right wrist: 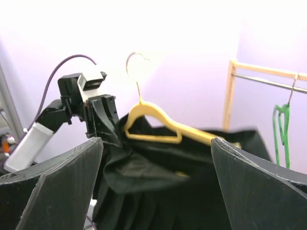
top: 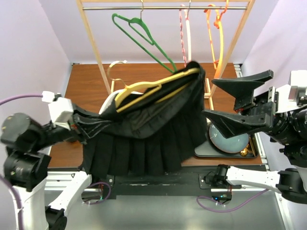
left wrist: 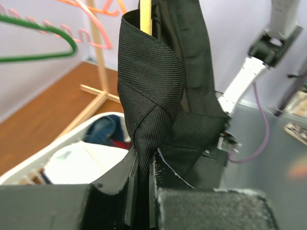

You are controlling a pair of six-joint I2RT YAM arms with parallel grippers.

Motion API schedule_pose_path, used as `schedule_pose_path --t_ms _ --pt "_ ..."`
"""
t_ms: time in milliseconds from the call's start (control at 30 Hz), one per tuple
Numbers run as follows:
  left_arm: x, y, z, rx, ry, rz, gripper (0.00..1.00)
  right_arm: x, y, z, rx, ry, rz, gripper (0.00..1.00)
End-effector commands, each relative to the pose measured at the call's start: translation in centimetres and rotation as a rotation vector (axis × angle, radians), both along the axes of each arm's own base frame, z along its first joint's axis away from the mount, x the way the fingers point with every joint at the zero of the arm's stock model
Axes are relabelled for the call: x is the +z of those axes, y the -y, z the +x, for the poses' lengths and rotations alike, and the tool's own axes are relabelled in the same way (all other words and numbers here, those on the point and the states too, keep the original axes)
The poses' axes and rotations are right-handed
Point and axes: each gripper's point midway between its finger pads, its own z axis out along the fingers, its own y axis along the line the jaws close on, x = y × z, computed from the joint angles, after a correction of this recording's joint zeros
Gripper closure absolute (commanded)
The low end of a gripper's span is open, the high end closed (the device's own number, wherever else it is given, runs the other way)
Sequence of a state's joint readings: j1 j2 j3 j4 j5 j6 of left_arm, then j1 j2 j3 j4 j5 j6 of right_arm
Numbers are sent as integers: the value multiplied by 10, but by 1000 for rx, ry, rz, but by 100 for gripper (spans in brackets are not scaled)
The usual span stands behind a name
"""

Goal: Remove the skirt from the hanger

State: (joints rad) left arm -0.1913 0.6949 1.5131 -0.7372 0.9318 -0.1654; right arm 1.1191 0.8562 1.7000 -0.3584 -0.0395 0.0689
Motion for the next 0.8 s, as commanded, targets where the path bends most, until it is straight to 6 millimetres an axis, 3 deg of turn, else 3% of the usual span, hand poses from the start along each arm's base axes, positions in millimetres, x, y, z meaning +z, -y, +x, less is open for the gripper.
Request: schedule_pose_path --t_ms 0,33,100,133,267,433,633,767 --pt "10 12 -33 -195 141 -29 100 -23 -26 15 -23 -11 -154 1" --pt "4 13 -32 -212 103 -37 100 -19 -30 15 -11 -12 -167 1" --pt "0 15 -31 -227 82 -37 100 -31 -46 13 36 -31 -246 1" --pt "-4 15 -28 -225 69 -32 100 -33 -65 19 57 -41 -280 1" --pt "-18 16 -21 -227 12 -15 100 -42 -107 25 132 -81 -381 3" --pt "-29 18 -19 -244 -10 -2 100 -49 -138 31 176 -96 -381 7" --pt "-32 17 -9 -219 -16 12 100 -64 -155 32 213 -124 -384 15" --pt "-29 15 -4 -178 5 10 100 -64 -147 36 174 -133 -382 17"
